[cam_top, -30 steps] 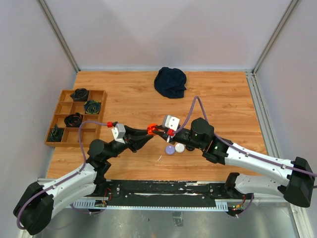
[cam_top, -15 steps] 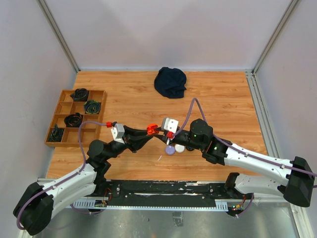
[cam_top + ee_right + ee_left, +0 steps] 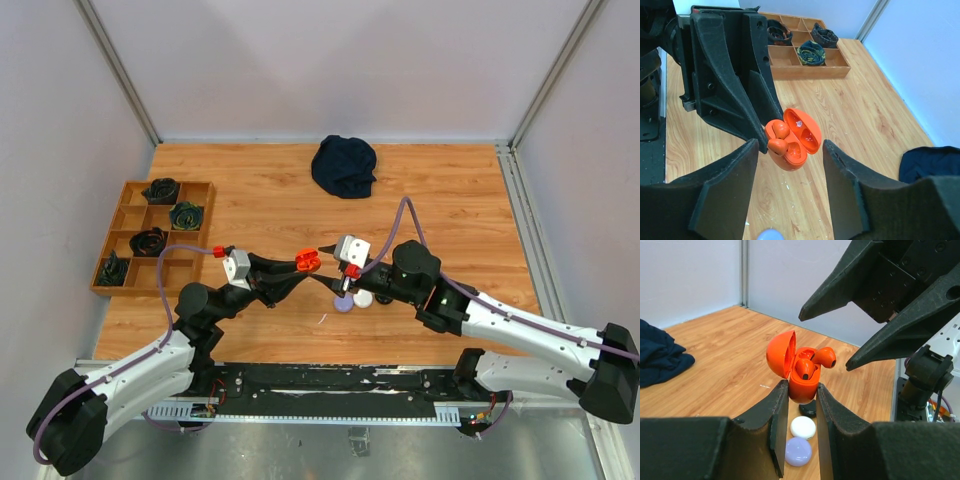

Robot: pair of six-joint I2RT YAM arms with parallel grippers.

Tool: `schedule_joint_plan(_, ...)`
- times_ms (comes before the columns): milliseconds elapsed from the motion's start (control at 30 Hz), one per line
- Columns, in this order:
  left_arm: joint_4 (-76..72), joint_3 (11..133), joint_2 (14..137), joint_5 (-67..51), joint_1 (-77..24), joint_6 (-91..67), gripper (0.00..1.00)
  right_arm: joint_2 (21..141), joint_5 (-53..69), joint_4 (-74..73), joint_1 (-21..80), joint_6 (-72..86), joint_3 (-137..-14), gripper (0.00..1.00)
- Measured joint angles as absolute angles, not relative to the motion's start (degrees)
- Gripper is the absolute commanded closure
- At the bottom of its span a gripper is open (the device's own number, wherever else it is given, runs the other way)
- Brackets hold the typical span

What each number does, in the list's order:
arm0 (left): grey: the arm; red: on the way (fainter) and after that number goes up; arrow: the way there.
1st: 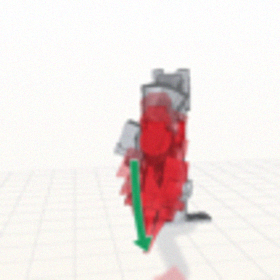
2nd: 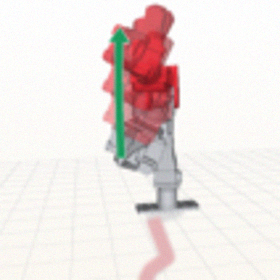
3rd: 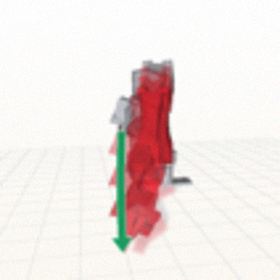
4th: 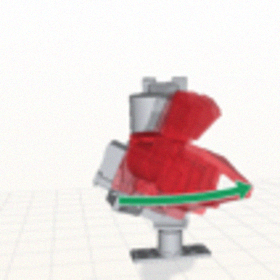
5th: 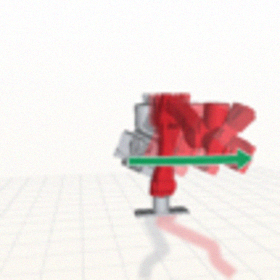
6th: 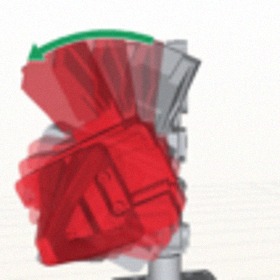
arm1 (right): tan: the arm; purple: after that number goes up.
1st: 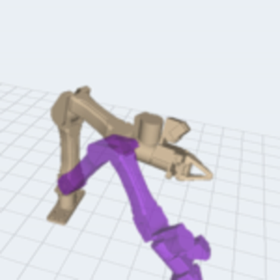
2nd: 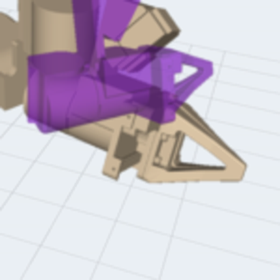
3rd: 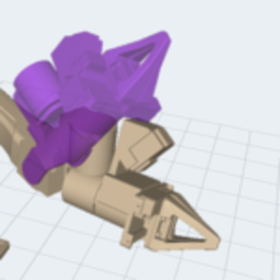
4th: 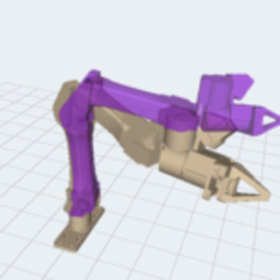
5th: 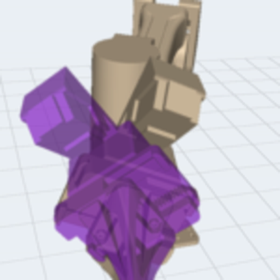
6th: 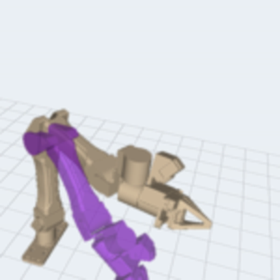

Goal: Insert the wireless bluetooth earbuds into the charging case
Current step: Place the earbud in the charging case.

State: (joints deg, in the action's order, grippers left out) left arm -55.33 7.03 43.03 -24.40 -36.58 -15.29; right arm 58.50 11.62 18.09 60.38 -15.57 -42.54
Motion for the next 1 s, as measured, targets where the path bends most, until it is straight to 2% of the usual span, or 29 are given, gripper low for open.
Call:
schedule_joint_plan(133, -55.3, 7.0, 43.0, -24.1, -36.6, -15.2, 1.0, 58.5, 11.0, 18.1, 60.4, -14.6, -42.5, 0.34)
schedule_joint_plan(267, -55.3, 7.0, 43.0, -24.1, -36.6, -15.2, 1.0, 58.8, 10.0, 18.2, 60.4, -13.3, -42.5, 0.31)
schedule_joint_plan(1000, -54.7, 7.0, 42.6, -23.0, -36.6, -14.6, 1.0, 58.0, 0.3, 17.7, 60.4, -12.2, -42.2, 0.29)
